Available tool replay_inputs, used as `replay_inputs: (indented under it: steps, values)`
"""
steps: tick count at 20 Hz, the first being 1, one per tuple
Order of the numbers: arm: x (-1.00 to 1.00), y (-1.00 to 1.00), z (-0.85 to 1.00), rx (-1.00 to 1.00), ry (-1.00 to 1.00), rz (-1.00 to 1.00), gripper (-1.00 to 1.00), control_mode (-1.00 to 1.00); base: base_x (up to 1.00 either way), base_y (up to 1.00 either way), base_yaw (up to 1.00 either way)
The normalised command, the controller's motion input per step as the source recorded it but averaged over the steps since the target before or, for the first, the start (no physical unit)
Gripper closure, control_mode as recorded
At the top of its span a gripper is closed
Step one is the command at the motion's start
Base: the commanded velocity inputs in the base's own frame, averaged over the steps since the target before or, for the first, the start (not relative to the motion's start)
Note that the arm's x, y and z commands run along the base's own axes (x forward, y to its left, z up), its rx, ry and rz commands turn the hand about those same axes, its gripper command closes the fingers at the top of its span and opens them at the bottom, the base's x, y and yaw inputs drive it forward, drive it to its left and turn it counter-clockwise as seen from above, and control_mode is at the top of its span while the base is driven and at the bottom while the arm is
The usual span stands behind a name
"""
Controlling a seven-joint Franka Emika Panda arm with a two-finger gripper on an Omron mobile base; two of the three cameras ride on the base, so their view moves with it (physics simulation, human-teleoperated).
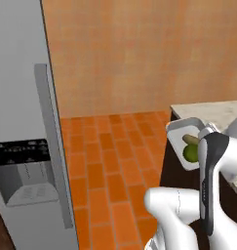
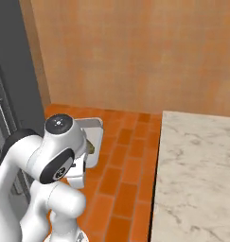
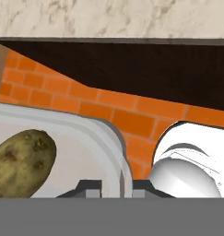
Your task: Take the meat container that has the fish and place it on the second highest rack of the freezer. Then take the vegetable container that has the lime and potato and place it on the highest rack of the freezer.
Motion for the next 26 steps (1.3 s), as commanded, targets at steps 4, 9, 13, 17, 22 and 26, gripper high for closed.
replay_inputs:
  steps: [4,9,13,17,22,26]
  values:
    - [0.0,0.0,0.0,0.0,0.0,0.0,1.0,1.0,0.9,-0.77,0.2]
    - [0.0,0.0,0.0,0.0,0.0,0.0,1.0,1.0,1.0,-0.37,0.25]
    - [0.0,0.0,0.0,0.0,0.0,0.0,1.0,1.0,1.0,-0.02,0.35]
    - [0.0,0.0,0.0,0.0,0.0,0.0,1.0,1.0,1.0,-0.02,0.34]
    - [0.0,0.0,0.0,0.0,0.0,0.0,1.0,1.0,0.96,-0.18,0.43]
    - [0.0,0.0,0.0,0.0,0.0,0.0,1.0,1.0,0.7,0.0,0.66]
